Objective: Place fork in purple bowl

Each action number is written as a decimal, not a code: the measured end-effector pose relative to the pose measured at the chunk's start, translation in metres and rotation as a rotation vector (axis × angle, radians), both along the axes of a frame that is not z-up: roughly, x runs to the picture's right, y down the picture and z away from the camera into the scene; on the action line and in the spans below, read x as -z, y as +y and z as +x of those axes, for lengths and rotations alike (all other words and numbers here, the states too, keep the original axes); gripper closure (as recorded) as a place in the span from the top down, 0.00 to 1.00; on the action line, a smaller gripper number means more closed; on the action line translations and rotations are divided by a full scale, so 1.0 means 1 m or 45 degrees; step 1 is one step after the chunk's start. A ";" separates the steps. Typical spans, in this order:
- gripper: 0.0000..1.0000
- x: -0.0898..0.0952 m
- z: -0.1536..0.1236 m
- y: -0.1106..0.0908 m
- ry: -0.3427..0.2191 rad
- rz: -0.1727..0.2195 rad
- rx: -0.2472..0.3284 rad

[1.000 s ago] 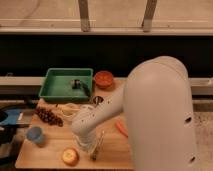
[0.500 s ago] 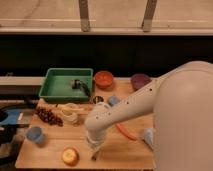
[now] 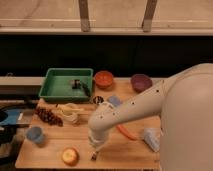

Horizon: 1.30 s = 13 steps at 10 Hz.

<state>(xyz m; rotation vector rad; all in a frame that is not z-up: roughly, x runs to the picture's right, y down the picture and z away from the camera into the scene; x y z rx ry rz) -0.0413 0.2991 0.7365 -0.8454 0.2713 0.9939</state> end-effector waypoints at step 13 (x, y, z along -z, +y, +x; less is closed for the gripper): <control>0.64 -0.036 0.009 -0.008 0.243 -0.029 -0.182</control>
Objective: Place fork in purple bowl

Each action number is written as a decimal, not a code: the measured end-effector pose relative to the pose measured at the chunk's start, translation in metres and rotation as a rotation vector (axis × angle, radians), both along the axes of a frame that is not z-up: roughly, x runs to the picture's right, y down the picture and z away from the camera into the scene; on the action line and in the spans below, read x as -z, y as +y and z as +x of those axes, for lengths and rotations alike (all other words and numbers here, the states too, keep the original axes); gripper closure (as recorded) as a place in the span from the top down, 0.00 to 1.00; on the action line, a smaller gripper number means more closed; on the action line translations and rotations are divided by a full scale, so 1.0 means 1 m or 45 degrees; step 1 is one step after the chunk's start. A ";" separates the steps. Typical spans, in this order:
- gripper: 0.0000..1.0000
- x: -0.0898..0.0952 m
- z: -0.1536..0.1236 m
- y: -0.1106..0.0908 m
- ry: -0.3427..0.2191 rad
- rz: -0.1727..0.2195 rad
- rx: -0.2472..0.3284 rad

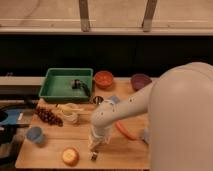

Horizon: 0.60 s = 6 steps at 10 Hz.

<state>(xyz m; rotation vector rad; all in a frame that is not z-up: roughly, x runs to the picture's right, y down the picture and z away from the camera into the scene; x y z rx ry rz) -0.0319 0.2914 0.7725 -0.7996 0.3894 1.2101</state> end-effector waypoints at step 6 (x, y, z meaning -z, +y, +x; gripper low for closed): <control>0.23 -0.002 0.000 0.001 0.019 -0.011 0.026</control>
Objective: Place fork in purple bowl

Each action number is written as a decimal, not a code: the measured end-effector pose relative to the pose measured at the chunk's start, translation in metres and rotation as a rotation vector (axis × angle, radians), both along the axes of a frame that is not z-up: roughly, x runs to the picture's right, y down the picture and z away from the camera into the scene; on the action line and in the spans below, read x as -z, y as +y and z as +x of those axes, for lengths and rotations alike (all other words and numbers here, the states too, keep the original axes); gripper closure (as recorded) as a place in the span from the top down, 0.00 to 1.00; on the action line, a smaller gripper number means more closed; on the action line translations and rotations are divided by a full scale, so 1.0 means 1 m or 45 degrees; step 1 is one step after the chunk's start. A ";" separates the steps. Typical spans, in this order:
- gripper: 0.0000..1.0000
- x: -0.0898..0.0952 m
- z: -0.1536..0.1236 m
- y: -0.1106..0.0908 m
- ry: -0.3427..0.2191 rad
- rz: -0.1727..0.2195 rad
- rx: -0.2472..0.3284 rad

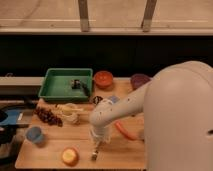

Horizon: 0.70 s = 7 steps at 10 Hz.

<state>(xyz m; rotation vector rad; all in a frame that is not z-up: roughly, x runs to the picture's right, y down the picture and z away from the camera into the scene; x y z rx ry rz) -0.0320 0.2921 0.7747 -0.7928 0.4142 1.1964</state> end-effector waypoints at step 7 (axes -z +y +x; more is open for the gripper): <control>0.00 0.001 0.000 -0.002 0.005 -0.009 0.012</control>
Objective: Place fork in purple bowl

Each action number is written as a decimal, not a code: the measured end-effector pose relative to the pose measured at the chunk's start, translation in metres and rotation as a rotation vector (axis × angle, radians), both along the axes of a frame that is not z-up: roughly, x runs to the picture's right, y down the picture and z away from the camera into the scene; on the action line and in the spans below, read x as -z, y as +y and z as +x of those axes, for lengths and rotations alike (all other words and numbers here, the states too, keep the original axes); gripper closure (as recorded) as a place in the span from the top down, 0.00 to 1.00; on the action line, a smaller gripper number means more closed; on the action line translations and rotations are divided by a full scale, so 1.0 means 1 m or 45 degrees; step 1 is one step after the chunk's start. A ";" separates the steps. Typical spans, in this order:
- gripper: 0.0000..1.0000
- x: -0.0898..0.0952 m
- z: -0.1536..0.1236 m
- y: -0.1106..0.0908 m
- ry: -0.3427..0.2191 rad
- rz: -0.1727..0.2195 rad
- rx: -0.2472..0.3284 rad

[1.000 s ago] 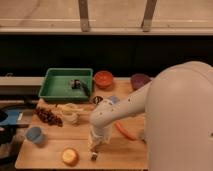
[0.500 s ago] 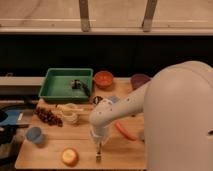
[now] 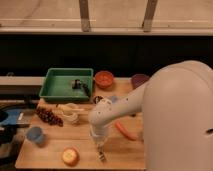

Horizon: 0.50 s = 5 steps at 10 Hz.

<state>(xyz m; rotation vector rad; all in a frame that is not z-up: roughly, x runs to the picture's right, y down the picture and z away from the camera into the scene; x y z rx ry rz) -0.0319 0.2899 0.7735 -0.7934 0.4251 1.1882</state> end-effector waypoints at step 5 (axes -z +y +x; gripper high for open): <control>0.00 -0.002 -0.003 0.002 0.000 -0.012 0.009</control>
